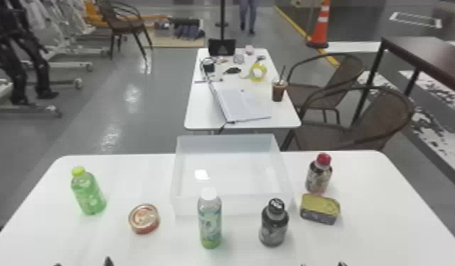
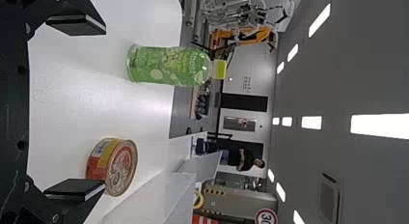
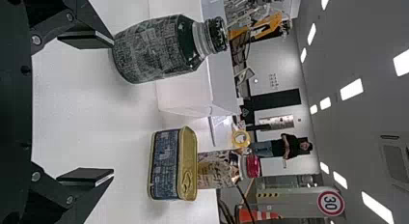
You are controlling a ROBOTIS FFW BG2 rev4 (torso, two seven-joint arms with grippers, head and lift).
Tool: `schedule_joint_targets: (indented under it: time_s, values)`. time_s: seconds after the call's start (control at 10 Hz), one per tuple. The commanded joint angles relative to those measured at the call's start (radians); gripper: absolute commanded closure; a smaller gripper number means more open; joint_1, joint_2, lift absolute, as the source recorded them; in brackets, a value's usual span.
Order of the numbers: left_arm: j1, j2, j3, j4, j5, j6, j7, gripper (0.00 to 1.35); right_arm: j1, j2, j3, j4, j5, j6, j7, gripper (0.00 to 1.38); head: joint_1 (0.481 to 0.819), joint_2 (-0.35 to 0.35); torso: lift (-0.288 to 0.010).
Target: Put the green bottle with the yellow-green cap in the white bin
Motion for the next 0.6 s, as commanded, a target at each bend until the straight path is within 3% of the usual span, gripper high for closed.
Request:
schedule_joint_targets:
  time_s: [0.0,0.5]
  values:
    - [-0.024,-0.003,0.005,0.019,0.006,0.012,0.0,0.18,0.0,0.0,0.0,0.001,-0.002,0.0,0.0,0.33,0.549,0.0,-0.1]
    - [-0.197,-0.003,0.008,0.141,0.02,0.055,0.0,0.17,-0.005,0.0,0.0,0.004,-0.002,0.0,0.0,0.33,0.549,0.0,-0.1]
